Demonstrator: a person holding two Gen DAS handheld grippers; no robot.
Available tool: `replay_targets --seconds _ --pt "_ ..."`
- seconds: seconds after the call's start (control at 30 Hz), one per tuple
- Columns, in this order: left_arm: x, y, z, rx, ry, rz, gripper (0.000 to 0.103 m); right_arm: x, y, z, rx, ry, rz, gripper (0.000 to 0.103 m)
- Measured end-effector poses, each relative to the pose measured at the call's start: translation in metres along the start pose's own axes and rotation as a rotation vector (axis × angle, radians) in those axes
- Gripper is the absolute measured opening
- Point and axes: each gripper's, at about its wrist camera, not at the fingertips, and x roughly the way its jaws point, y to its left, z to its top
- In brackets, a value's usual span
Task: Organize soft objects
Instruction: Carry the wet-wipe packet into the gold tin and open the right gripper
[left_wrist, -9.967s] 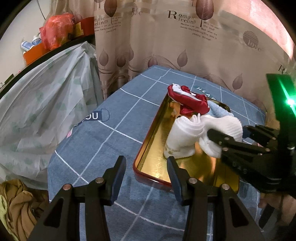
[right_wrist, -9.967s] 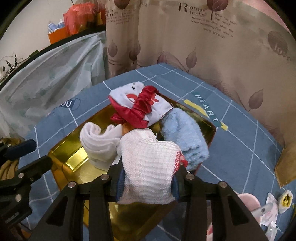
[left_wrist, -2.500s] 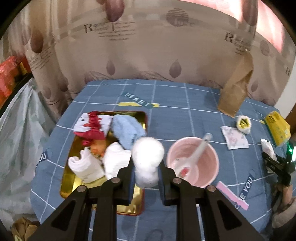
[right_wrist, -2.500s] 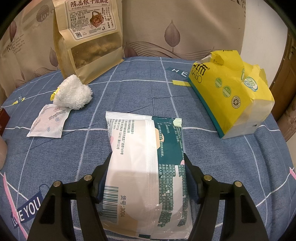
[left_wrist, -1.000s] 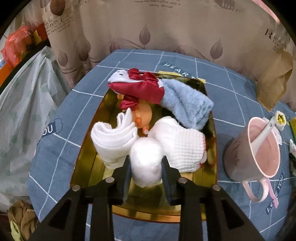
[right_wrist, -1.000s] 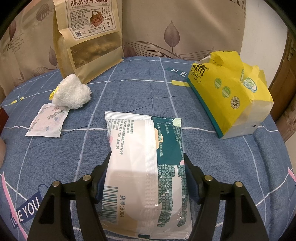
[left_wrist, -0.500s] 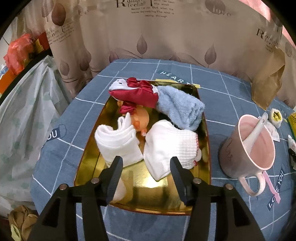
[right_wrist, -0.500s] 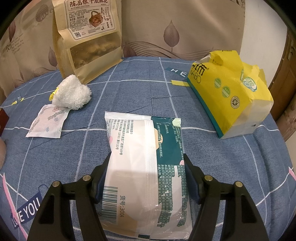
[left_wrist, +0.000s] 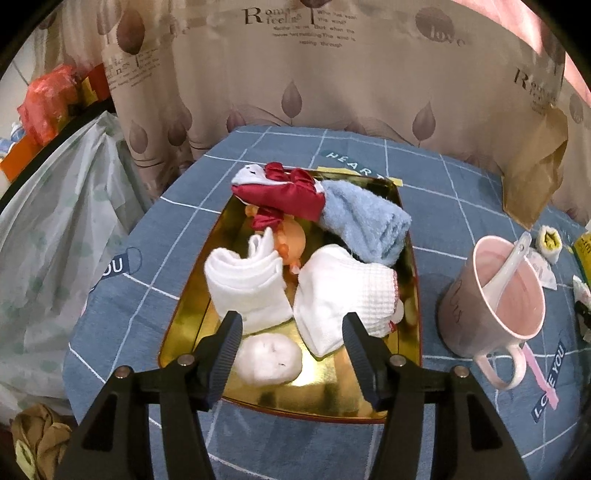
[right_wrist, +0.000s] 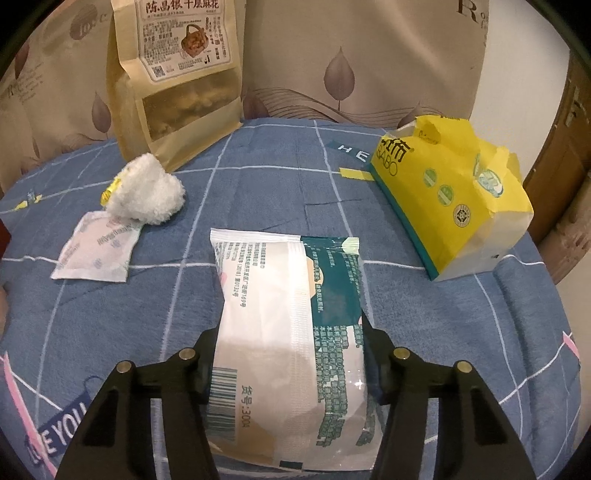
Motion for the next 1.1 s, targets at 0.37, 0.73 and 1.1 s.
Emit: replay_targets --seconds 0.37,0.73,1.1 --pt "-0.004 0.016 -0.006 -0.036 0.018 -0.039 0.058 -0.057 0.052 0.033 -0.087 -0.088 0.092 0.054" --pt "-0.005 0.018 -0.007 -0.049 0.016 -0.021 0.058 -0.103 0.154 0.046 -0.236 -0.151 0.264 0.054" --pt "-0.014 0.026 -0.001 -0.082 -0.001 -0.026 0.058 -0.124 0.243 0.041 -0.372 -0.162 0.384 0.054"
